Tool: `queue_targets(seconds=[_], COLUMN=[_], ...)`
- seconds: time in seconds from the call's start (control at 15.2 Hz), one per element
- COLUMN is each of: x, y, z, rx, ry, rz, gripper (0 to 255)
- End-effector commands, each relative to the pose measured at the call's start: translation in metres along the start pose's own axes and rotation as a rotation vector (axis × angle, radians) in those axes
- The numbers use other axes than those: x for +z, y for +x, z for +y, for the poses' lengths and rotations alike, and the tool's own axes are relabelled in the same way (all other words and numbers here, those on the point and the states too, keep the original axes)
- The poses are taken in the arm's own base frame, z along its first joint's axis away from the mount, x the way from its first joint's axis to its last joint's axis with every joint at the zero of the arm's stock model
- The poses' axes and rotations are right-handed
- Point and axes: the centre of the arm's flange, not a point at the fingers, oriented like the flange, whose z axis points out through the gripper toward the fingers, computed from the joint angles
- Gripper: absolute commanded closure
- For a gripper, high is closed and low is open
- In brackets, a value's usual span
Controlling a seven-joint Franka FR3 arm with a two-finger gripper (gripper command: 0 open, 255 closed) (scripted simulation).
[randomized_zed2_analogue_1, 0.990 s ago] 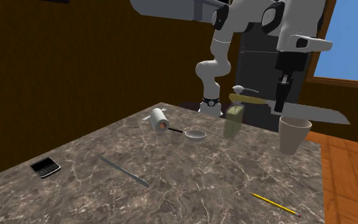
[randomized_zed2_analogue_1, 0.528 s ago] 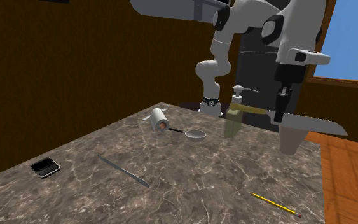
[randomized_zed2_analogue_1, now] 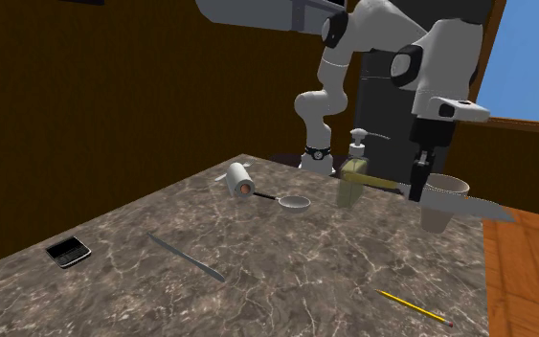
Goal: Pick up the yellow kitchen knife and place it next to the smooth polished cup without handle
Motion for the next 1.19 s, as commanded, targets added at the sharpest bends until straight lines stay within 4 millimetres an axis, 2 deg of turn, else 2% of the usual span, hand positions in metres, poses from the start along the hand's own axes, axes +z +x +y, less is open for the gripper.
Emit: queue_targets(seconds=[0.0,1.12], x=[0.011,0.099], y=[0.000,-0.001], z=[-0.002,-0.016], rx=[0.000,0.000], ry=[0.000,0.000], rz=[0.000,0.000], gripper=[255,255])
